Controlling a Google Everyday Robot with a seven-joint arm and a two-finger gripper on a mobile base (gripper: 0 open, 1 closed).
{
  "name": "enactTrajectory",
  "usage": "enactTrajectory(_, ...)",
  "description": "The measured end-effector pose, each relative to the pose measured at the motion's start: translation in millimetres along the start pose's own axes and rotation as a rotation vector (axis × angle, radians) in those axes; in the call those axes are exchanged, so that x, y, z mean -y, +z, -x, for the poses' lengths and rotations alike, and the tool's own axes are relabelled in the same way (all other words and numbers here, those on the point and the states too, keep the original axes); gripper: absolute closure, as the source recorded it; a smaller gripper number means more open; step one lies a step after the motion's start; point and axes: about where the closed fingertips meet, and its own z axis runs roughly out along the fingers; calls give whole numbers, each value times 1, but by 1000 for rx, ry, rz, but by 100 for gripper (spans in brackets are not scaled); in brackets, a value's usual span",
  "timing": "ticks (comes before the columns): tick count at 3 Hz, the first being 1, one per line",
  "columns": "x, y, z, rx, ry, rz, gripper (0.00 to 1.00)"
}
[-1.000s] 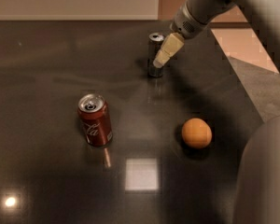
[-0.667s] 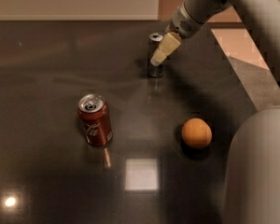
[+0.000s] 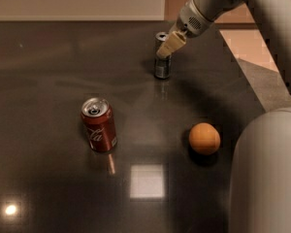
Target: Move redbull can near coke can
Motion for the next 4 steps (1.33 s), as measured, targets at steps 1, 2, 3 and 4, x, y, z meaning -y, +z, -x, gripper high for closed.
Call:
enactTrajectory(1,-23,-12,6,33,-29,50,84)
enactTrajectory(2,-60,-25,13,61,-83,111,100)
enactTrajectory(3,-110,-27,18,69,-158,183,100)
enactTrajectory(4,-155,-26,20,63,-241,249,100)
